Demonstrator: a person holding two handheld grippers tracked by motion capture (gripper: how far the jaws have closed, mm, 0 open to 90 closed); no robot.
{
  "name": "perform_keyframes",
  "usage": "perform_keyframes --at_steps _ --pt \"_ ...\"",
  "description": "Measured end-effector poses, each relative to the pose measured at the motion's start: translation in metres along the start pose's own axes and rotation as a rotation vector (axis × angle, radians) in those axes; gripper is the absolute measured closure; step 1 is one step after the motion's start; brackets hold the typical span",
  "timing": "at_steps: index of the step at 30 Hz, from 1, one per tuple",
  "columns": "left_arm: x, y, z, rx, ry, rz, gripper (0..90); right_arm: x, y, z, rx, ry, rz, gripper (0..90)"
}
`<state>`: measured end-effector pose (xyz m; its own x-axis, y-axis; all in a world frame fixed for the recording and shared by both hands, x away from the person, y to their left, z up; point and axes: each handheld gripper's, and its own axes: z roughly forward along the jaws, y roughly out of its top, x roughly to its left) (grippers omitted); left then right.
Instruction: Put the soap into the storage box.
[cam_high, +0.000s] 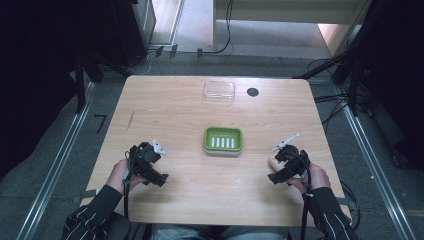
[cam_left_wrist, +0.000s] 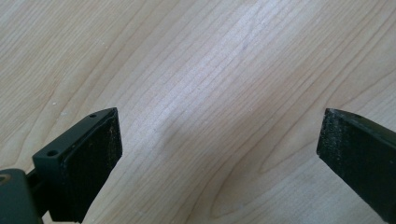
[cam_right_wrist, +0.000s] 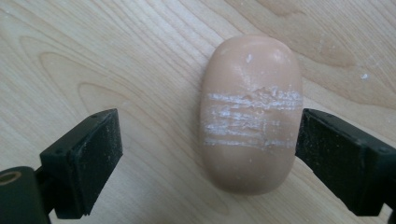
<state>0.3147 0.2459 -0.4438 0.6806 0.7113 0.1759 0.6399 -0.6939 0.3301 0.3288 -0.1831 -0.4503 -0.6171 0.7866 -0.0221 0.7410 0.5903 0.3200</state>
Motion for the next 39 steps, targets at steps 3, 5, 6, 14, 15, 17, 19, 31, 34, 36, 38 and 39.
perform_keyframes --at_steps 3,5,6,14,15,17,19,31,34,36,38,39 --pt "0.0 0.0 0.001 0.003 -0.006 -0.001 0.5 -0.005 0.002 0.003 0.01 0.009 -0.003 7.8" --pt "0.0 0.0 0.0 0.0 -0.005 0.001 0.6 -0.008 0.003 0.005 0.019 0.01 -0.001 7.9" --pt "0.0 0.0 0.001 0.001 -0.005 0.0 0.5 -0.009 0.003 0.006 0.026 0.008 -0.001 7.9" --pt "0.0 0.0 0.001 -0.001 -0.007 -0.003 0.5 -0.016 0.008 0.015 0.051 0.019 -0.004 8.3" --pt "0.0 0.0 0.001 -0.001 -0.007 -0.003 0.5 -0.016 0.008 0.015 0.051 0.019 -0.004 8.3" --pt "0.0 0.0 0.001 -0.001 -0.007 -0.002 0.6 -0.016 0.012 0.015 0.056 0.022 -0.01 8.5" --pt "0.0 0.0 0.001 -0.001 -0.008 -0.001 0.6 -0.014 0.014 0.016 0.057 0.018 -0.02 9.2" --pt "0.0 0.0 0.001 -0.001 -0.008 0.0 0.5 -0.016 0.015 0.02 0.089 -0.006 -0.029 16.9" --pt "0.0 0.0 0.001 -0.001 -0.005 -0.001 0.5 -0.017 0.015 0.02 0.091 -0.02 -0.033 21.9" --pt "0.0 0.0 0.001 -0.001 -0.006 -0.001 0.5 -0.018 0.015 0.021 0.091 -0.018 -0.036 24.0" --pt "0.0 0.0 0.001 0.0 -0.006 -0.001 0.6 -0.019 0.014 0.021 0.099 -0.014 -0.037 24.7" --pt "0.0 0.0 0.001 0.0 -0.007 -0.002 0.5 -0.02 0.014 0.022 0.1 -0.016 -0.034 25.2"
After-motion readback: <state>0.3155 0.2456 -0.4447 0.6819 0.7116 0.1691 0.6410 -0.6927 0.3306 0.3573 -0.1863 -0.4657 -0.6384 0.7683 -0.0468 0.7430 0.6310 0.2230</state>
